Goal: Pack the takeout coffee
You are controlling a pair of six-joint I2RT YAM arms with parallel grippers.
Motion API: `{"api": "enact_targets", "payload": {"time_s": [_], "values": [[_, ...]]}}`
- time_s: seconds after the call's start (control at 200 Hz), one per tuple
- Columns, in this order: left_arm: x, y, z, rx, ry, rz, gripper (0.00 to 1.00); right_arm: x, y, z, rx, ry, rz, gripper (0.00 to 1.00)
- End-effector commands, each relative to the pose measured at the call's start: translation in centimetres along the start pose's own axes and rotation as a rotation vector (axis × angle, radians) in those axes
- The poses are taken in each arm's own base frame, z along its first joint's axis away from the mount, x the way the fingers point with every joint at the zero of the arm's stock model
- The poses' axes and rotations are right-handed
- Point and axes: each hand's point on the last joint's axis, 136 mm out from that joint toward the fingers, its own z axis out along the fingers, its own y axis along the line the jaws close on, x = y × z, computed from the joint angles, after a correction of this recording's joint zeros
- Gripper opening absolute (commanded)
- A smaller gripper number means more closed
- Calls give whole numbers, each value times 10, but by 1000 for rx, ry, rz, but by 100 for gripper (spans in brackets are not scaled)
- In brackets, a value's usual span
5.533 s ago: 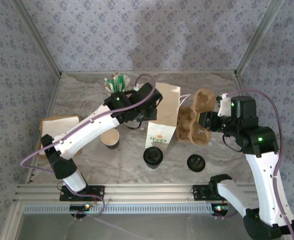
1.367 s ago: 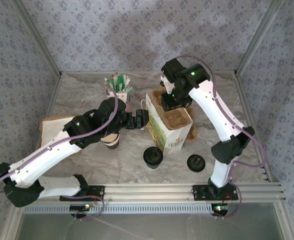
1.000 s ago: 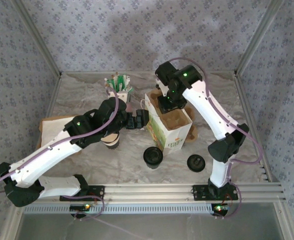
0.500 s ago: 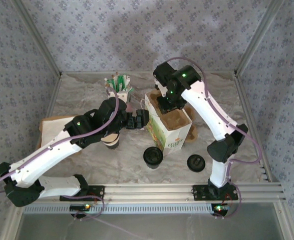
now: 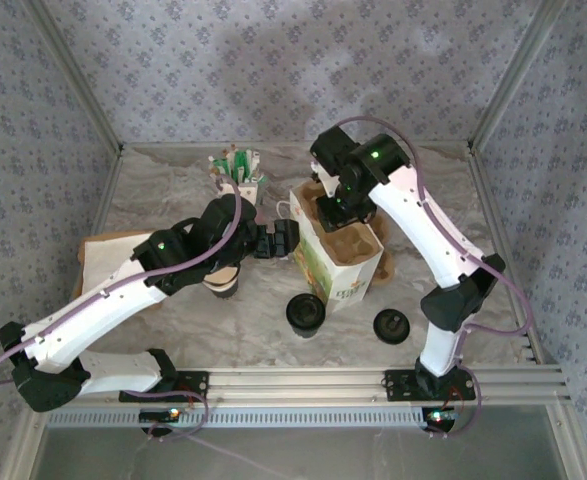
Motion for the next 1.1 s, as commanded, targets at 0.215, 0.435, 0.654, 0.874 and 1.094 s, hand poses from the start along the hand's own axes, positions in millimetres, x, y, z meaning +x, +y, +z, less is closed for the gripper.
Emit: {"api": "enact_targets", "payload": {"time_s": [0.215,0.435,0.654,0.874,1.094], "values": [[-6,2,1,-13,-13,1,99,8,-3,7,-39,57,15,33],[-6,5,3,-27,-14,-1,100,5,-11,15,13,78,15,33],[-12,8,-1,-32,-30,-5,99,-1,-12,1,32,18,25,33],[-25,-15,-10,79,-58,-11,100,-2,-10,-11,24,-20,26,33],[-28,-22,-15,126,-75,-40,99,3,-12,-19,31,-31,31,33]]}}
